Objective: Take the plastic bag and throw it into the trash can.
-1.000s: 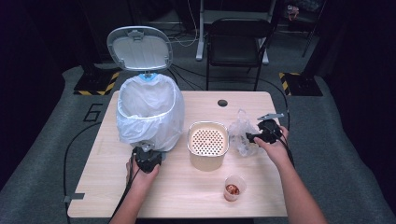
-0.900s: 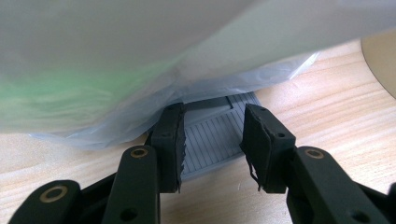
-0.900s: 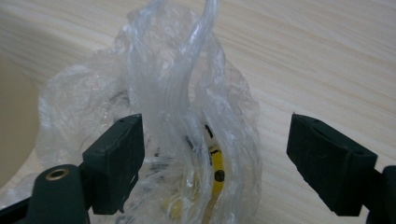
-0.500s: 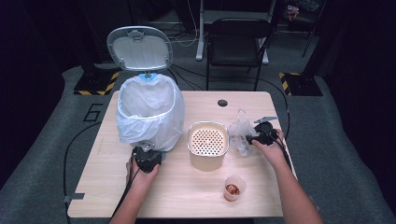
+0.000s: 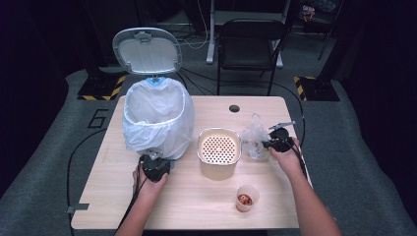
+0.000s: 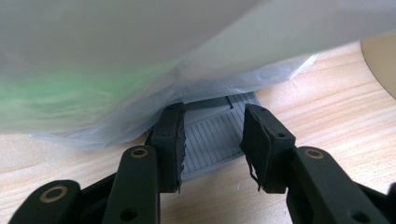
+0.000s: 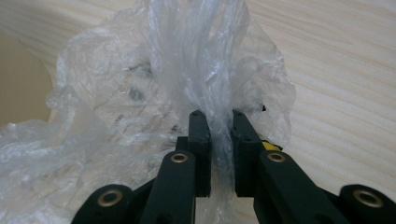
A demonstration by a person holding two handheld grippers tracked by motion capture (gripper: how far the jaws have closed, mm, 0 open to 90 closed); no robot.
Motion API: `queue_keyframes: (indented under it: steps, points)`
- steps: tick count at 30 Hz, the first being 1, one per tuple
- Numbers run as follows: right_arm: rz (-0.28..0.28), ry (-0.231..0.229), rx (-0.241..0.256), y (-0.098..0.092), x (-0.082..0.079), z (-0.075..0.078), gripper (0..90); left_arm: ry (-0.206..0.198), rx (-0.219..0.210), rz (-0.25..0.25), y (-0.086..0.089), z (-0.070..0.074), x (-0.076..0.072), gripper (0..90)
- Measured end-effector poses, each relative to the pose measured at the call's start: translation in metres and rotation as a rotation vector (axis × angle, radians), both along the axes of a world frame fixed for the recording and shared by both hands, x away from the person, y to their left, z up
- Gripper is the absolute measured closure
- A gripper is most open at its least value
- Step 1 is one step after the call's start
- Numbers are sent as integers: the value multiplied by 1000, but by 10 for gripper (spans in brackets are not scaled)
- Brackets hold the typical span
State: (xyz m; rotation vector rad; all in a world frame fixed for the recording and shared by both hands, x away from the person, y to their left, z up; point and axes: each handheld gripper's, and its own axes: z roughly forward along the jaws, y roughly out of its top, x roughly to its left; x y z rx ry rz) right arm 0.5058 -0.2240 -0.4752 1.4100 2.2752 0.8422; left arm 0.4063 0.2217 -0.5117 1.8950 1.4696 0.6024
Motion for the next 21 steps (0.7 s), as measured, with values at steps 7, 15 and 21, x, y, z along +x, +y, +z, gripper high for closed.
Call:
queue_keyframes:
  steps: [7,15,21]
  points:
    - [-5,12,22,-7,-2,13,822,1,1,0,0,0,0,588]
    - [9,-9,53,-9,-7,46,822,9,2,-2,0,1,0,589]
    - [32,-26,77,-10,-13,72,822,15,12,-10,1,1,0,589]
